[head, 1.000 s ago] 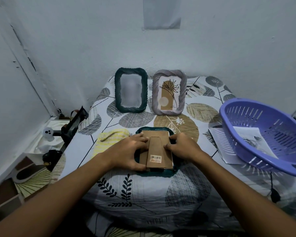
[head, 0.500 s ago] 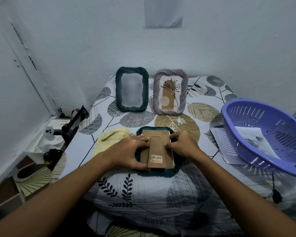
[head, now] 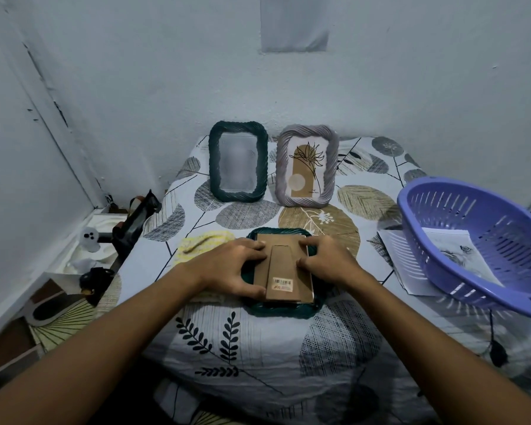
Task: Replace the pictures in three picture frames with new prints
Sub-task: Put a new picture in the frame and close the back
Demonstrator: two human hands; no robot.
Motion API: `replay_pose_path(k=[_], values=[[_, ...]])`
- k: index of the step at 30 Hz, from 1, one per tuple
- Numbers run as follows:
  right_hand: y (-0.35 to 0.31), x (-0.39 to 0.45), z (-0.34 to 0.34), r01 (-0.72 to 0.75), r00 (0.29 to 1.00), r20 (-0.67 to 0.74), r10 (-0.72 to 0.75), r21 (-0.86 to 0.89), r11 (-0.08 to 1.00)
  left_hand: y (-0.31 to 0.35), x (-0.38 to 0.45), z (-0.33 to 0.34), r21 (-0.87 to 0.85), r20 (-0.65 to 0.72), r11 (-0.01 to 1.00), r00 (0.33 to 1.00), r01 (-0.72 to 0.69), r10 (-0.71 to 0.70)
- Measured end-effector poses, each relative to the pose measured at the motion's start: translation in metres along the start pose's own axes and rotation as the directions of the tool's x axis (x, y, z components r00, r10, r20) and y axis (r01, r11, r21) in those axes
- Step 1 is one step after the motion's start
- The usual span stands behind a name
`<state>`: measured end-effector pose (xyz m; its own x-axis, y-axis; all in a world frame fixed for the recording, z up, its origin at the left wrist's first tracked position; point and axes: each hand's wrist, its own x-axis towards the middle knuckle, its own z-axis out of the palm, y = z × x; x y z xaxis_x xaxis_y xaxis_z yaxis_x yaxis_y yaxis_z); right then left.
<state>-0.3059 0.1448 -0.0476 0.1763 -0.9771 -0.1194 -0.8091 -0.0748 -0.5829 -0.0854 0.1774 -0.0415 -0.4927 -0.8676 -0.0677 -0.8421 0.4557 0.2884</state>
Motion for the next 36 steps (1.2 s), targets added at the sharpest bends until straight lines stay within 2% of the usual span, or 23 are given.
replay_pose_path(k=[11,21,32,36], values=[[0.004,0.001,-0.006,0.078,0.996,0.048,-0.078,-0.001,0.997,-0.004,0.007,-0.005,0.047,0.006,0.999,1.0,0.008,-0.008],[0.006,0.004,-0.012,0.087,0.994,0.069,-0.084,-0.037,0.996,-0.001,0.017,-0.017,0.088,0.062,0.996,0.998,0.02,-0.026],[0.009,0.025,-0.02,0.099,0.995,0.034,-0.099,0.011,0.995,-0.001,0.033,-0.022,0.057,-0.004,0.998,1.0,-0.02,0.02],[0.007,0.033,-0.023,0.1,0.99,0.092,-0.103,0.032,0.994,-0.001,0.041,-0.025,0.077,0.093,0.996,0.995,-0.045,0.038]])
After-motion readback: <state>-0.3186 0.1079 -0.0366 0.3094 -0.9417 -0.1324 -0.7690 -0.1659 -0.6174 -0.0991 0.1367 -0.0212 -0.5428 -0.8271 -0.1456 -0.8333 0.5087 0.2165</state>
